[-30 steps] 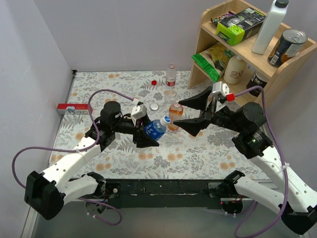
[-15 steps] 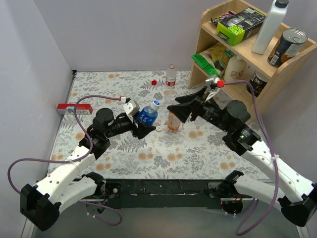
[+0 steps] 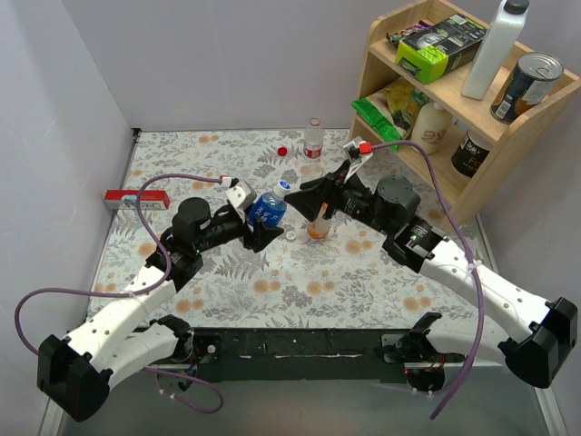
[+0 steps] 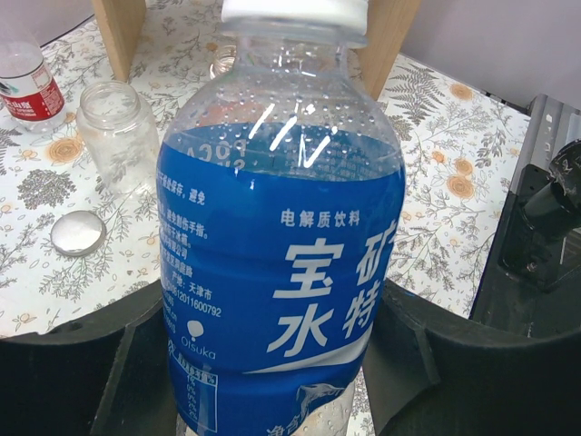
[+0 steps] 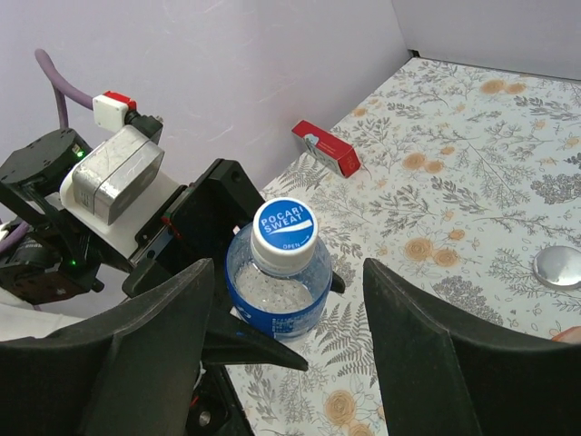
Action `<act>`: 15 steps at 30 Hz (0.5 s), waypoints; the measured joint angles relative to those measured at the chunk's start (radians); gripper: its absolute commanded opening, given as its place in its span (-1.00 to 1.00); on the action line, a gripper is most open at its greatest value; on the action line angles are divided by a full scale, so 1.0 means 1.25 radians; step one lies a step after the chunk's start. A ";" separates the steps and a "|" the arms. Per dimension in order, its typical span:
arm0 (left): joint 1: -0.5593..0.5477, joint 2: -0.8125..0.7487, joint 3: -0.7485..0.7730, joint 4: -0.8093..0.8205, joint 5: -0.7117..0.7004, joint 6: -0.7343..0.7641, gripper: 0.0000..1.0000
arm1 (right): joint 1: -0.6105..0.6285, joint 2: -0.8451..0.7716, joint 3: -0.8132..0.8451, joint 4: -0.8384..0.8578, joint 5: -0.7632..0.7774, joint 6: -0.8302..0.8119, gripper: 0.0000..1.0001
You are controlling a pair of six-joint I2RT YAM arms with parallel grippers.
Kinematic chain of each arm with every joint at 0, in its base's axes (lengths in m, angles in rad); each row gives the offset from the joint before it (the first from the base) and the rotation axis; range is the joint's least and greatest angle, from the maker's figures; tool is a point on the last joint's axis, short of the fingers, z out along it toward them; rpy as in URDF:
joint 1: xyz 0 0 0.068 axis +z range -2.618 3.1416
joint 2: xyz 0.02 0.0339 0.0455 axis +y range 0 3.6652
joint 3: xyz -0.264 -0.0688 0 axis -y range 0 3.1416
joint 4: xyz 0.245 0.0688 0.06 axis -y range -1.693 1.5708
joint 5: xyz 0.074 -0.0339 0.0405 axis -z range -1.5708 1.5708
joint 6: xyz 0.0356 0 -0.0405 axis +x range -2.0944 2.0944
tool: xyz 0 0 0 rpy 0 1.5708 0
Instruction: Unscrew the bottle caps
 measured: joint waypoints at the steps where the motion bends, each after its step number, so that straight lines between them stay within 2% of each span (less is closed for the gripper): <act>1: 0.000 0.001 0.000 0.000 0.000 0.000 -0.49 | 0.000 0.005 0.005 0.002 0.001 0.001 0.47; 9: 0.000 0.008 0.000 0.000 0.002 0.000 -0.49 | 0.000 0.047 0.033 0.007 0.004 0.001 0.44; 15: 0.000 0.011 0.000 0.000 0.006 0.000 -0.49 | 0.000 0.077 0.042 0.012 -0.015 0.004 0.35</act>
